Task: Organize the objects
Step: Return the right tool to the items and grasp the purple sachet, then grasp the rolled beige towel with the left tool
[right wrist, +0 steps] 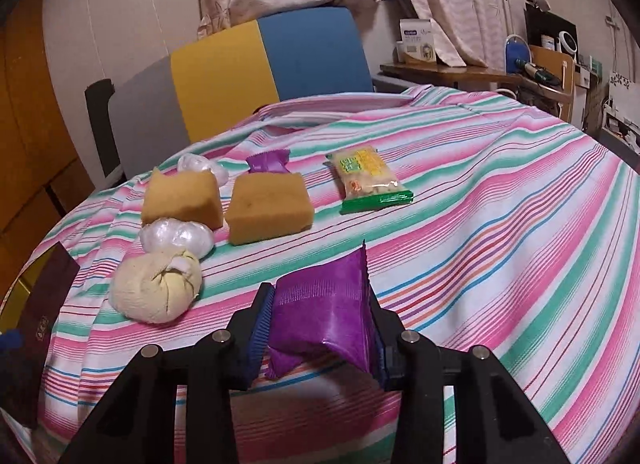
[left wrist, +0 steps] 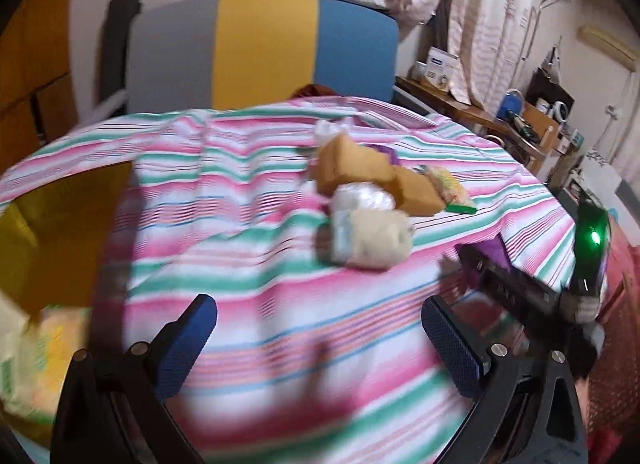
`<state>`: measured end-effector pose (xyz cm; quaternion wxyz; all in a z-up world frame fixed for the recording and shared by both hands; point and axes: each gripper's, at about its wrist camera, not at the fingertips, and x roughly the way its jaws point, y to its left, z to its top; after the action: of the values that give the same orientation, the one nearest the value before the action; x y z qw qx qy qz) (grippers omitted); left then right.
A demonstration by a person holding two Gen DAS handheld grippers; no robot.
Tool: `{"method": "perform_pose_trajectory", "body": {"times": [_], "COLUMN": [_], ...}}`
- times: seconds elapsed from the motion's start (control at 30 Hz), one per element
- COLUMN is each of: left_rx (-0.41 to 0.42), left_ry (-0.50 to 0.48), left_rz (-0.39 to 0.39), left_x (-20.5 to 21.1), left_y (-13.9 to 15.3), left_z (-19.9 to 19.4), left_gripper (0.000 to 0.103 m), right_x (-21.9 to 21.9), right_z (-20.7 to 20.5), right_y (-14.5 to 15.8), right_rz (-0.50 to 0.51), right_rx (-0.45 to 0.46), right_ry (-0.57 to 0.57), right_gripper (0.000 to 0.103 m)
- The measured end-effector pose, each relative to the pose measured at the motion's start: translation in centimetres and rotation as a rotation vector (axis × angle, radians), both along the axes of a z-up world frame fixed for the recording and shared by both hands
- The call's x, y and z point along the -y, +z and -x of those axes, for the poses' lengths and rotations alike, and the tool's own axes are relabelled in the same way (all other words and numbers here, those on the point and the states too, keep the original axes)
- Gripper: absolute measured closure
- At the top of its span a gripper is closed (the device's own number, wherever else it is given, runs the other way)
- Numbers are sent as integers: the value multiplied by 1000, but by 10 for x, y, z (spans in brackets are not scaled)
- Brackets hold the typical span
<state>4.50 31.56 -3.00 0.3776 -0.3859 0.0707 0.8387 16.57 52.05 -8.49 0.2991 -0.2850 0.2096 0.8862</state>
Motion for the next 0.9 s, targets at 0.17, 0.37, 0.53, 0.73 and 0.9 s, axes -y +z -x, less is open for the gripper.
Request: {"method": "perform_pose_trajectory", "body": {"times": [0.17, 0.37, 0.53, 0.73, 0.9], "left_rx": [79, 101, 53, 19, 22], "left_ry": [-14, 16, -41, -104, -81], "left_rz": [-16, -7, 23, -20, -52], "left_x": [-47, -77, -92, -85, -65], "left_y": [-16, -35, -46, -43, -44], "left_z": [26, 45, 44, 35, 34], "left_gripper": [0, 0, 12, 33, 33], "right_x": [-8, -15, -15, -14, -13], "right_z": [-7, -11, -11, -10, -10], "right_y": [-4, -8, -8, -8, -7], "right_rz": [26, 62, 62, 57, 44], "right_rx": [-17, -32, -29, -26, -26], "right_ry": [-47, -70, -70, -73, -74], "right_gripper": [62, 61, 61, 61, 61]}}
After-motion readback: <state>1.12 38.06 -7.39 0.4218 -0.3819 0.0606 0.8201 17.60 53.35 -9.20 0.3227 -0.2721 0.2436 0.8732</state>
